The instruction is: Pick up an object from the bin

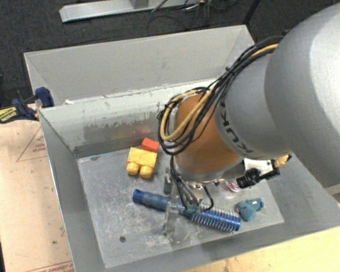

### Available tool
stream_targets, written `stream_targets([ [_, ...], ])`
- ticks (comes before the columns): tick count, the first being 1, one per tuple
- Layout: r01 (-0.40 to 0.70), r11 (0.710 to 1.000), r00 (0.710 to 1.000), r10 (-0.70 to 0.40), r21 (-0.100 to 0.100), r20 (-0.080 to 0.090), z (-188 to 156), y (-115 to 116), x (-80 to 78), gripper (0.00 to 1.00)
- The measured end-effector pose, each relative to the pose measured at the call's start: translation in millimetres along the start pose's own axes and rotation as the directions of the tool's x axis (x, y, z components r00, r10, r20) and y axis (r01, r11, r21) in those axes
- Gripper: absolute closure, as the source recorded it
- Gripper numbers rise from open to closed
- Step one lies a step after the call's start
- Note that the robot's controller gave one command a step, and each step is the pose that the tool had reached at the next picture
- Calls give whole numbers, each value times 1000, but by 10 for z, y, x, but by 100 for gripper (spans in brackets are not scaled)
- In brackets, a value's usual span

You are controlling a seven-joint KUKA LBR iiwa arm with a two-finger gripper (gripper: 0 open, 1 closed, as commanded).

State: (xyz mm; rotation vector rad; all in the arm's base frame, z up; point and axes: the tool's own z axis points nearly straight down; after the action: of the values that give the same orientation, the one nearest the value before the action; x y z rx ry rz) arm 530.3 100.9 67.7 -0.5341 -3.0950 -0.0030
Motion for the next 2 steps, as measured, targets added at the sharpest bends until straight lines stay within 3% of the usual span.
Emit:
stream_targets([
  [1, 0, 1000, 1000, 0, 0, 1, -6, 1, -3, 100],
  [2, 2, 1000, 1000, -2, -3, 7, -797, 17, -17, 100],
])
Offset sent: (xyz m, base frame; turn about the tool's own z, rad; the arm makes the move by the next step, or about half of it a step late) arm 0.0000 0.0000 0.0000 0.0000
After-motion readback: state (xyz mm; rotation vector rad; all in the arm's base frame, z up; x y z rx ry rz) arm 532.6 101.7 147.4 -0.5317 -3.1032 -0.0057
